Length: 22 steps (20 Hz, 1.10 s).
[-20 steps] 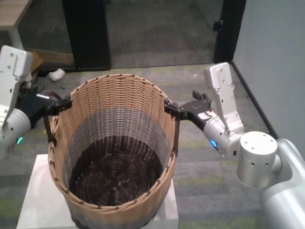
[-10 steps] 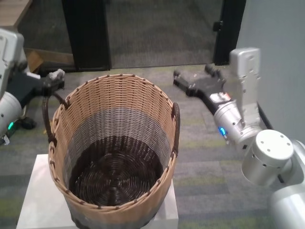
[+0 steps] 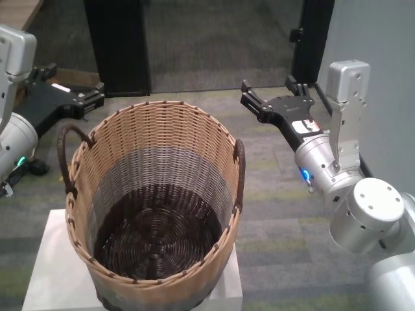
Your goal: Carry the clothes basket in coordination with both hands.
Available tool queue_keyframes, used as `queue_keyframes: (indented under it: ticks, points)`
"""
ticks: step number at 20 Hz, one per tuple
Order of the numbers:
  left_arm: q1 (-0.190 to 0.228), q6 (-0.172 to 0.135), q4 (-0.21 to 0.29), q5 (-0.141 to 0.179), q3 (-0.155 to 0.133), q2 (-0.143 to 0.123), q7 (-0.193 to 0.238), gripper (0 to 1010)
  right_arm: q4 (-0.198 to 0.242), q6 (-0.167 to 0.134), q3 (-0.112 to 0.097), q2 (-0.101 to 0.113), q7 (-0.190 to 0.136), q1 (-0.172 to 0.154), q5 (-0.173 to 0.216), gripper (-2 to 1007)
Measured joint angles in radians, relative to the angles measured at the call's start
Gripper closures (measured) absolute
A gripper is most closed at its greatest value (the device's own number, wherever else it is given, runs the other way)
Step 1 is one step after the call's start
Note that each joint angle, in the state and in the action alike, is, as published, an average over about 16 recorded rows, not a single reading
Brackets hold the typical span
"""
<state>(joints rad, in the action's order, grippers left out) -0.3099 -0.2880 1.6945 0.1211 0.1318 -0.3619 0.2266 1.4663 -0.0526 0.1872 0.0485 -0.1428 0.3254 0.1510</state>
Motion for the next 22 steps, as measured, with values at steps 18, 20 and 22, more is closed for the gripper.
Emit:
queue_keyframes:
  ticks: [18, 20, 22]
  points:
    - [0.002, -0.015, -0.001, -0.001, -0.001, 0.001, -0.012, 8, -0.006, -0.01, 0.004, 0.001, 0.0, 0.003, -0.003, 2]
    - [0.002, -0.016, -0.001, -0.002, -0.001, 0.001, -0.013, 8, -0.006, -0.01, 0.004, 0.002, 0.0, 0.003, -0.004, 2]
    - [0.003, -0.017, 0.0, -0.002, -0.001, 0.001, -0.014, 8, -0.006, -0.011, 0.004, 0.002, 0.0, 0.003, -0.004, 2]
